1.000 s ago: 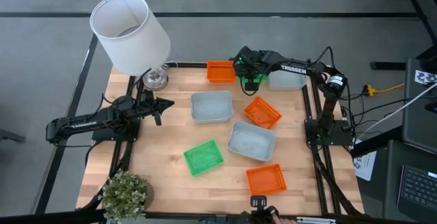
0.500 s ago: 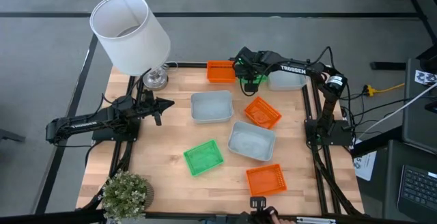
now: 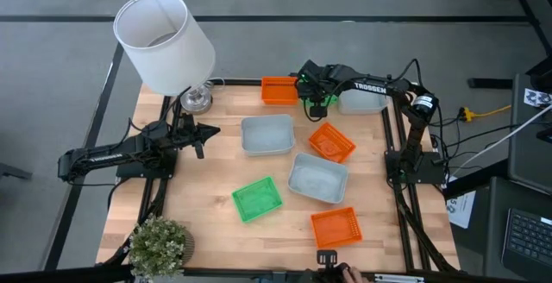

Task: Stack baskets by color
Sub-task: Stack the right green bin on the top green bin

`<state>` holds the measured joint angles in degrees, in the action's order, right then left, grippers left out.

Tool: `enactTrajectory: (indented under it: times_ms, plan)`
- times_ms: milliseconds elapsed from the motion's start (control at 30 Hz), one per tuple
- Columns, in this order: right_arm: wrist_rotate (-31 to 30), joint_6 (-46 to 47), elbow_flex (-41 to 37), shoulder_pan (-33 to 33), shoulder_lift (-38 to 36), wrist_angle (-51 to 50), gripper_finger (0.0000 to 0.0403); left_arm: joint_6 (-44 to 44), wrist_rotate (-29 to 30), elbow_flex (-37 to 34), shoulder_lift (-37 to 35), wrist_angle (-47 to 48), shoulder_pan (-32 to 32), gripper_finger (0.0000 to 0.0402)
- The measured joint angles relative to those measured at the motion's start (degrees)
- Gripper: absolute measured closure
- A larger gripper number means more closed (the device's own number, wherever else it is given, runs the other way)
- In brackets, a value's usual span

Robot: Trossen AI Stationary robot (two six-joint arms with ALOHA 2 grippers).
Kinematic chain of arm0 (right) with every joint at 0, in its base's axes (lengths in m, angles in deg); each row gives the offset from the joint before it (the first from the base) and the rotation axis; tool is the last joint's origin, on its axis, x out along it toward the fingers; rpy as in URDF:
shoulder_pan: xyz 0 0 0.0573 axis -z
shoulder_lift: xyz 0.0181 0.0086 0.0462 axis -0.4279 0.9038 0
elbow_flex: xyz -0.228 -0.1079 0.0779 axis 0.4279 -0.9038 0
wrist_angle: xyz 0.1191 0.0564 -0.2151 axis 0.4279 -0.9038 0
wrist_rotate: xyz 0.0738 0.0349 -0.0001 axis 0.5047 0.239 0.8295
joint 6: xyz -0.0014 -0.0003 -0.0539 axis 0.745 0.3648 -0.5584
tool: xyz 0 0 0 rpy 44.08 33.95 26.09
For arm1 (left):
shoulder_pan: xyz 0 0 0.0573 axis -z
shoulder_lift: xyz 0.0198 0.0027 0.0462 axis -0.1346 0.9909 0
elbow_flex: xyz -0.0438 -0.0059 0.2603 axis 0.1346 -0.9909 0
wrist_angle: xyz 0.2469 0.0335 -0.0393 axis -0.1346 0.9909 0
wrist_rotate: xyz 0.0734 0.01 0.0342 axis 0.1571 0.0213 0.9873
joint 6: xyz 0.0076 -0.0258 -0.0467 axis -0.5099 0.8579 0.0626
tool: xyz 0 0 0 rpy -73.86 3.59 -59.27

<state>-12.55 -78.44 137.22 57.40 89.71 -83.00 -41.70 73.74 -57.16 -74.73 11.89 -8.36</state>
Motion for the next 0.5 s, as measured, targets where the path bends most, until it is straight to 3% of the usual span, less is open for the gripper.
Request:
enactTrajectory:
  times_ms: [500]
  plan:
    - [0.0, 1.7, 0.0, 0.0, 0.0, 0.0, 0.0368, 0.0, 0.0, 0.0, 0.0, 0.0, 0.0, 0.0401]
